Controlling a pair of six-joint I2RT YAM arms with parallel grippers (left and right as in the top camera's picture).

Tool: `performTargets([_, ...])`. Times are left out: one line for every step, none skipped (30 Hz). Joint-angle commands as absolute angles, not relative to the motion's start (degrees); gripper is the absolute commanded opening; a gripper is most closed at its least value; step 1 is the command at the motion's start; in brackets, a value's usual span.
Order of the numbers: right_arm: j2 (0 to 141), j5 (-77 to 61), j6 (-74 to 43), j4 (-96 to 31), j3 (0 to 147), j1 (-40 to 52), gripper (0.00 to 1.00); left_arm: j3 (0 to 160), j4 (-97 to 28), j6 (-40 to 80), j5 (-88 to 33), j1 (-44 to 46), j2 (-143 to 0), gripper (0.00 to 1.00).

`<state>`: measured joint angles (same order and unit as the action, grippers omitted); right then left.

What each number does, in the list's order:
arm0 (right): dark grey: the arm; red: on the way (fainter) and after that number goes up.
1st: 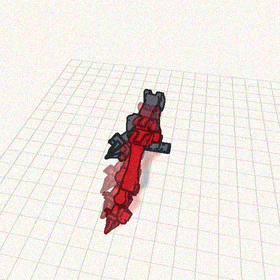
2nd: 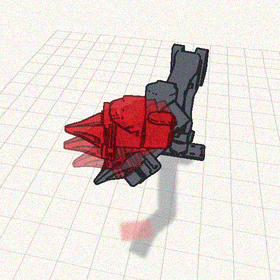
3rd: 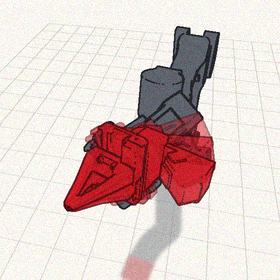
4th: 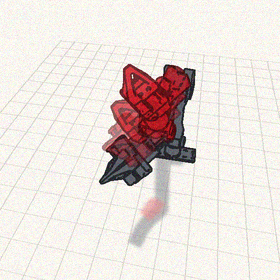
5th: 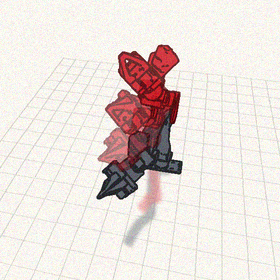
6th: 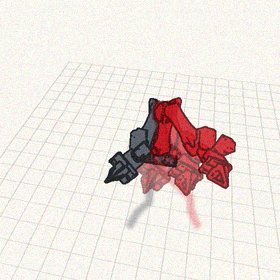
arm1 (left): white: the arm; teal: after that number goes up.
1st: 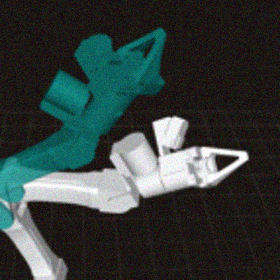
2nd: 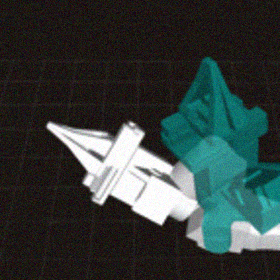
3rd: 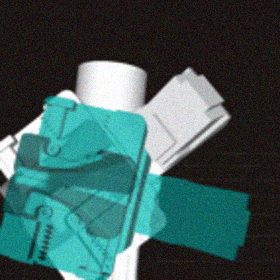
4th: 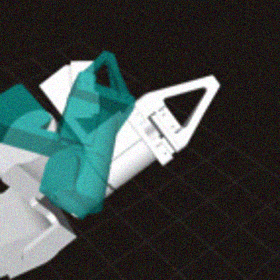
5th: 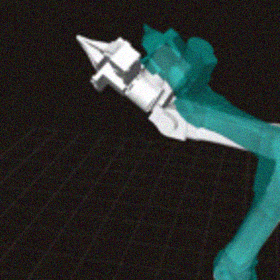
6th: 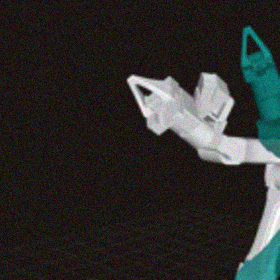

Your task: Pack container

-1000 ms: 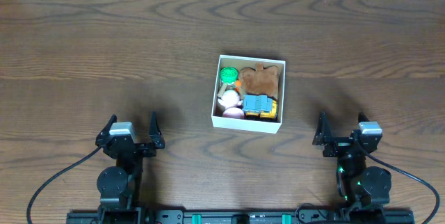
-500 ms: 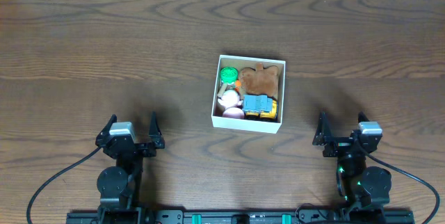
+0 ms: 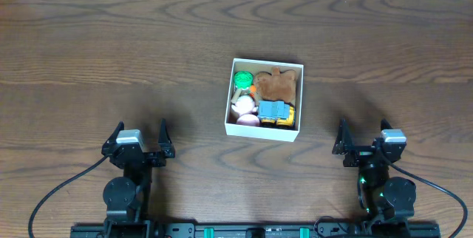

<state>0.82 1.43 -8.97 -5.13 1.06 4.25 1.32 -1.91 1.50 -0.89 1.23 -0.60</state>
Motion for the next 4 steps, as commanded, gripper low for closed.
performTargets([0.3,1.0,-9.8,-5.1,0.7,3.7,0.99,0.2,-4.1,1.7,0.7,1.0,-0.3,0.98])
performTargets([0.3,1.0,-9.8,-5.1,0.7,3.7,0.99,0.2,-4.1,1.7,0.7,1.0,-0.3,0.98])
performTargets([0.3,1.0,-9.8,-5.1,0.7,3.7,0.99,0.2,-4.1,1.7,0.7,1.0,-0.3,0.98])
performTargets([0.3,1.0,-9.8,-5.1,0.7,3.7,0.99,0.2,-4.1,1.7,0.7,1.0,-0.3,0.98])
